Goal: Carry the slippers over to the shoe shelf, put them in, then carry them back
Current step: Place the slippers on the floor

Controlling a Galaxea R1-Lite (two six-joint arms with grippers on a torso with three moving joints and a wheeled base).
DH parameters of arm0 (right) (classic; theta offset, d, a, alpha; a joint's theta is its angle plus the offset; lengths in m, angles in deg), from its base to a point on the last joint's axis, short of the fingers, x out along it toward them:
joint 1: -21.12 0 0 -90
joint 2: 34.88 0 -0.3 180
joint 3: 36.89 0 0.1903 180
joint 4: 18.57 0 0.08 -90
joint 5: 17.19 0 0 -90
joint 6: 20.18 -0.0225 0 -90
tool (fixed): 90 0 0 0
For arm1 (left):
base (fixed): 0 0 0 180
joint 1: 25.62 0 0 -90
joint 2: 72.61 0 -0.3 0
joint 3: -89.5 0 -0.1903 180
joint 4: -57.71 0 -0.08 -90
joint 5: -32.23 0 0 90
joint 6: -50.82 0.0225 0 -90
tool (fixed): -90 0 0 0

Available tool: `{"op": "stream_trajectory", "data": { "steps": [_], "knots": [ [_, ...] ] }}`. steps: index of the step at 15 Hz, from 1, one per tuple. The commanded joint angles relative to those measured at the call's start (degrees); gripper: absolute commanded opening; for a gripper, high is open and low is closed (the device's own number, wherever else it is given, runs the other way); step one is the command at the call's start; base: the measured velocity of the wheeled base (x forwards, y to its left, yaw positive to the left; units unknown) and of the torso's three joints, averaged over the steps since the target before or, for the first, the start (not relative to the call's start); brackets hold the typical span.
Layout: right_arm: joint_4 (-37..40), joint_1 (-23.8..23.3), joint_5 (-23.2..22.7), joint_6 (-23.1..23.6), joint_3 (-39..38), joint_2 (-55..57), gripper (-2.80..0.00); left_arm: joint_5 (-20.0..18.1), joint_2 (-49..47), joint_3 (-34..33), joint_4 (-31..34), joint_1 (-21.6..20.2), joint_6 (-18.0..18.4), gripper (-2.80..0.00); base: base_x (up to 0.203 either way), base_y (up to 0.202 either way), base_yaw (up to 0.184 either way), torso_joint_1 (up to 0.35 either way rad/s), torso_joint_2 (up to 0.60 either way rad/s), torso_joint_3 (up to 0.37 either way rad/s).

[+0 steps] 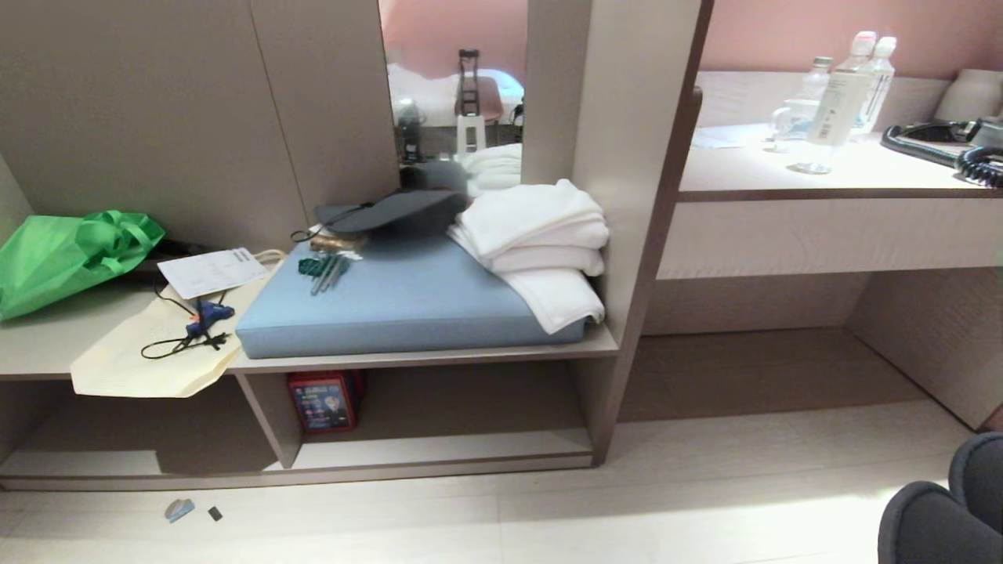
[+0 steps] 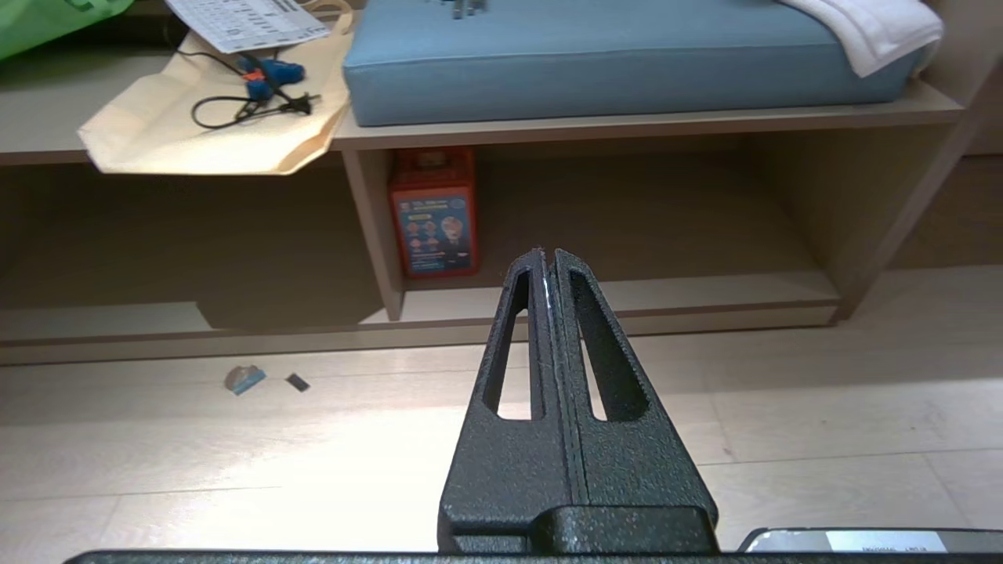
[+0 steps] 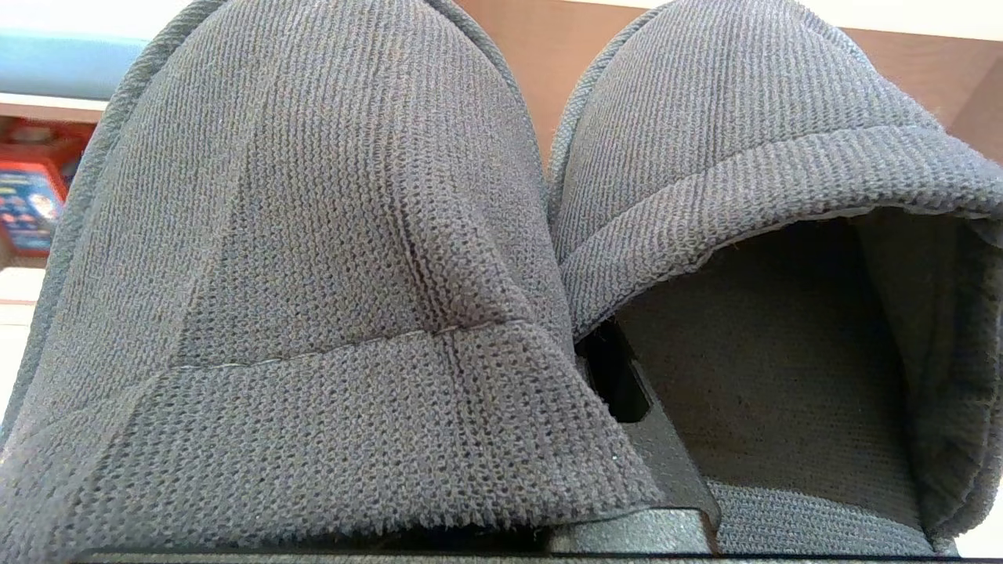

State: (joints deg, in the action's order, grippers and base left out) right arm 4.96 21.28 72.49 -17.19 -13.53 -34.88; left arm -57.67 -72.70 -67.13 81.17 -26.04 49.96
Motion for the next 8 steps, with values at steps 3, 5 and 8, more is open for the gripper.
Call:
{"op": "stream_trajectory", "data": {
  "steps": [3,5,8],
  "knots": [
    [0.02,0.02,0.06,-0.34,-0.01,0.09,-2.8,-0.01,0.01,0.0,-0.01,-0.02,-0.03,-2.8,0.0,-0.198,0.001,0.0,0.0,0.003],
    [0.02,0.02,0.1,-1.27,-0.07,0.09,-2.8,0.01,0.01,0.0,-0.01,-0.02,-0.03,-2.8,0.0,-0.196,0.003,0.001,0.0,0.003],
    [0.02,0.02,0.14,-1.24,-0.08,0.09,-2.8,-0.01,0.01,0.0,-0.01,-0.02,-0.03,-2.8,0.0,-0.197,0.004,0.001,0.0,0.0]
  ]
}}
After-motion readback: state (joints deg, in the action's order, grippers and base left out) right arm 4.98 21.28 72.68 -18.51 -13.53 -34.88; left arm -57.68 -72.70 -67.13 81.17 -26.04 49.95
